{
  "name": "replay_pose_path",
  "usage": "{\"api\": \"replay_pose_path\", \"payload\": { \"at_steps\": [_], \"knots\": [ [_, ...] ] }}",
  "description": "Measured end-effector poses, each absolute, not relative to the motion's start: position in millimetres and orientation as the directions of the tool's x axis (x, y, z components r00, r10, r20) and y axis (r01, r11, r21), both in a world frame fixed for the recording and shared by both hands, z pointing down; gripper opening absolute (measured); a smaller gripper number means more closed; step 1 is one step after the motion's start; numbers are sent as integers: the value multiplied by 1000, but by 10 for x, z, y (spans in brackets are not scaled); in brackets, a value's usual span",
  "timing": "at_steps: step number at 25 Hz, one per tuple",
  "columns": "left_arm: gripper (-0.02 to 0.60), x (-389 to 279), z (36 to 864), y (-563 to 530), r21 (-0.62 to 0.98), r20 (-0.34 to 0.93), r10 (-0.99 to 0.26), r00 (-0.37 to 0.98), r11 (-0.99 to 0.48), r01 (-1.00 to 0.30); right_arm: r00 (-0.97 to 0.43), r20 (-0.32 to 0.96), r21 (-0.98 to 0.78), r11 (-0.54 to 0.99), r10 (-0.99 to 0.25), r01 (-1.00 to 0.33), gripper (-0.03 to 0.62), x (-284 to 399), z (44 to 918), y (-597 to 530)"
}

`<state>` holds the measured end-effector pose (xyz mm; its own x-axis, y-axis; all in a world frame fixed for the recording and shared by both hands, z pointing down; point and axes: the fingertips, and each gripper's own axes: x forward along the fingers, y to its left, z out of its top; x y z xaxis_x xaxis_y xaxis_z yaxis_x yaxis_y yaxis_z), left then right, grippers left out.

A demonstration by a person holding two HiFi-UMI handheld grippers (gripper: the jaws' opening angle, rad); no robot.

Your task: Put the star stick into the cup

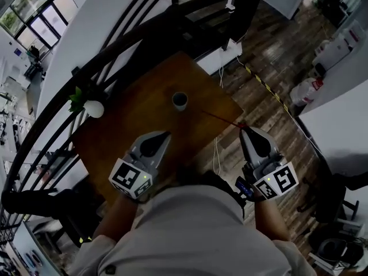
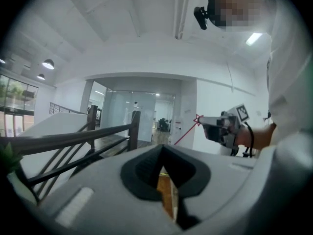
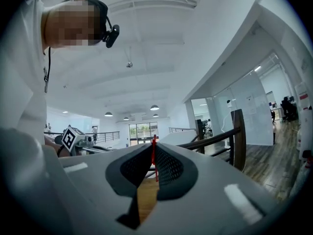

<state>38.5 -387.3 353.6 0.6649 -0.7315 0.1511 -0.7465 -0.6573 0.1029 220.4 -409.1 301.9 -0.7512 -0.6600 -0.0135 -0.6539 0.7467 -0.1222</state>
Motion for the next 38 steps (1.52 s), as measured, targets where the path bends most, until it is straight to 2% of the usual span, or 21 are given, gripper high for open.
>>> {"api": "replay_pose_path", "payload": {
  "at_steps": [13, 30, 38],
  "knots": [
    [3, 61, 3509, -4125, 113, 151, -860, 488, -476, -872, -860, -12, -109, 855, -510, -506, 23, 1862, 3007, -4803],
    [3, 584, 3717, -5061, 144, 136, -967, 213, -194, -970, -974, 11, -141, 964, -227, -226, 23, 2166, 3247, -5940],
    [3, 496, 3952, -5406, 150, 167, -971, 170, -145, -978, -988, 65, -171, 974, -138, -147, 23, 1925, 3594, -6348]
  ]
}}
